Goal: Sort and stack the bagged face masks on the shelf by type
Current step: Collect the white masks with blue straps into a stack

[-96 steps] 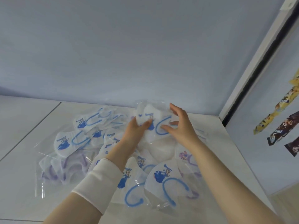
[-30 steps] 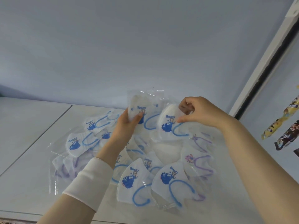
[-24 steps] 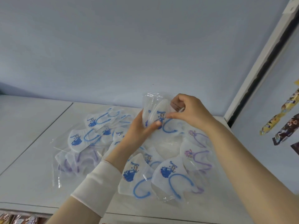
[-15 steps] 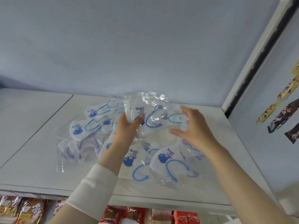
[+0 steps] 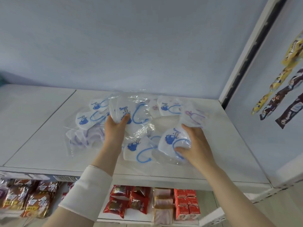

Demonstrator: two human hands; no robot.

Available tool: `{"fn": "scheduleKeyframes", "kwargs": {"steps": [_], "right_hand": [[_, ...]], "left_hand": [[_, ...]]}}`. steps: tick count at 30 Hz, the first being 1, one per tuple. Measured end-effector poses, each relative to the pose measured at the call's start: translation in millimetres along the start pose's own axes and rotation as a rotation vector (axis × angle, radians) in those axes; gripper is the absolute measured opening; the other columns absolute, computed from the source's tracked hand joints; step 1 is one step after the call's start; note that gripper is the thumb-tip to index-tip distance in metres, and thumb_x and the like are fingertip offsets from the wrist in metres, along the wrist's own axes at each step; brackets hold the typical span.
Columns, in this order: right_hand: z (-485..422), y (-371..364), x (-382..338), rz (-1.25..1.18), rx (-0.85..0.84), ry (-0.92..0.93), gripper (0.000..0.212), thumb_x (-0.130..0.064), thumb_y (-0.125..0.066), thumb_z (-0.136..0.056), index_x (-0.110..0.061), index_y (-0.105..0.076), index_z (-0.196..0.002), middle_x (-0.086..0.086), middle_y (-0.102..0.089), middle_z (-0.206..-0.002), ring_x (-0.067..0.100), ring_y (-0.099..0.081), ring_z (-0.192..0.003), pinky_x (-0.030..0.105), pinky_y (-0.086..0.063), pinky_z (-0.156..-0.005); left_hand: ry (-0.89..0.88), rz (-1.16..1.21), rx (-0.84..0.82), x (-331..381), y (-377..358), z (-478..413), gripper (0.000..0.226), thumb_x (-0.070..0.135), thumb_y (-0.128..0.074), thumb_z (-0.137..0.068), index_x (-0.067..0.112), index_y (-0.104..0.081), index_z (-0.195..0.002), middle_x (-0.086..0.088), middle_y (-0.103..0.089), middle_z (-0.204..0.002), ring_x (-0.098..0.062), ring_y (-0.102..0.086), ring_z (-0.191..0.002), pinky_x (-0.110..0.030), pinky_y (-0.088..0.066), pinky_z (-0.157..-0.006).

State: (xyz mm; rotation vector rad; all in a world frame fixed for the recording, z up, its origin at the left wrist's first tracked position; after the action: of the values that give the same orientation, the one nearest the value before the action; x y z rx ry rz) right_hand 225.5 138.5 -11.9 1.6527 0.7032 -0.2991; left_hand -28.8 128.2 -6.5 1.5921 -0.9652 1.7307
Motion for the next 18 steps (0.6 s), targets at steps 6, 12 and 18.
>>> {"fn": "scheduleKeyframes", "kwargs": {"steps": [6,12,18], "right_hand": [[-7,45,5,-0.399,0.177,-0.13,0.048,-0.004,-0.068,-0.081,-0.023,-0.054,-0.122,-0.007,-0.054,-0.117,0.013,-0.054,-0.098,0.001,-0.04,-0.071],[0,49,-54,-0.471,-0.059,0.053,0.049,-0.001,-0.068,-0.08,-0.044,-0.056,-0.102,-0.018,-0.058,-0.105,0.003,-0.058,-0.087,0.007,-0.045,-0.08],[10,26,-75,-0.219,-0.003,0.239,0.051,-0.005,-0.072,-0.077,-0.036,-0.054,-0.113,-0.008,-0.051,-0.108,-0.004,-0.051,-0.094,0.004,-0.04,-0.082]], "left_hand": [[-0.006,-0.003,-0.086,1,15,-1,0.01,0.014,-0.062,-0.088,0.019,-0.058,-0.095,0.0,-0.064,-0.087,-0.024,-0.061,-0.09,-0.04,-0.05,-0.087],[0.058,-0.12,-0.381,-5,-10,25,0.01,0.021,-0.064,-0.088,0.028,-0.06,-0.093,0.004,-0.068,-0.089,-0.018,-0.065,-0.088,-0.036,-0.052,-0.084],[0.041,-0.054,-0.681,-3,-25,69,0.014,0.028,-0.054,-0.092,0.03,-0.059,-0.105,0.008,-0.072,-0.097,-0.006,-0.069,-0.09,-0.014,-0.053,-0.071]]}}
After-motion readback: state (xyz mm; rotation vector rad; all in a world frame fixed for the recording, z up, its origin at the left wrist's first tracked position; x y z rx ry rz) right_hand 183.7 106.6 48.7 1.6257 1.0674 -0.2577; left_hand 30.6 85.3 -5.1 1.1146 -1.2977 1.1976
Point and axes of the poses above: each hand's wrist, its own z-axis away from the middle knuckle, its own y-axis out of the back of the hand, x = y × z, the point moved 6 cm from there along -z, towards the middle knuckle
